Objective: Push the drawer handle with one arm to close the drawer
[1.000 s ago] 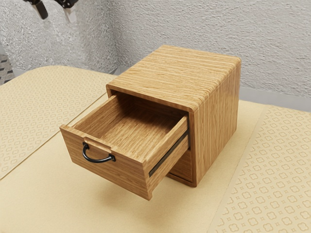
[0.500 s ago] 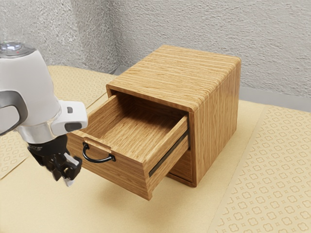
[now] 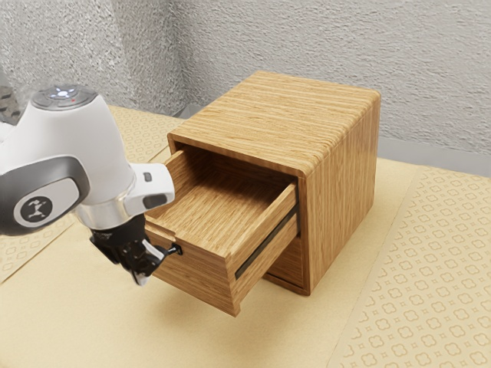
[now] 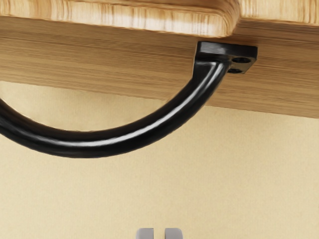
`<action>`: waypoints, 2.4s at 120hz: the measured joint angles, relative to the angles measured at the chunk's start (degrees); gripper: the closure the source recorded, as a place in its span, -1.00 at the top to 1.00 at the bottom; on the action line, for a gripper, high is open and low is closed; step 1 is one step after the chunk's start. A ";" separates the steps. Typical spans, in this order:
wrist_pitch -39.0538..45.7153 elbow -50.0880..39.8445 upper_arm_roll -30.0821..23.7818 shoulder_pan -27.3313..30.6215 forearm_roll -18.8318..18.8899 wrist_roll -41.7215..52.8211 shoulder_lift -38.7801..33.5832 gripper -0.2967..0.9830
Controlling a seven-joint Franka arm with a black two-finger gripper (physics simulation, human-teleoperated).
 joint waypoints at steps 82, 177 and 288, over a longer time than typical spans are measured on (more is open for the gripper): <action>4.25 7.09 2.26 1.56 2.48 2.37 10.63 -0.69; 3.80 19.31 4.09 4.08 5.97 6.75 25.16 -0.69; 2.66 35.38 4.13 3.91 12.43 8.85 41.96 -0.69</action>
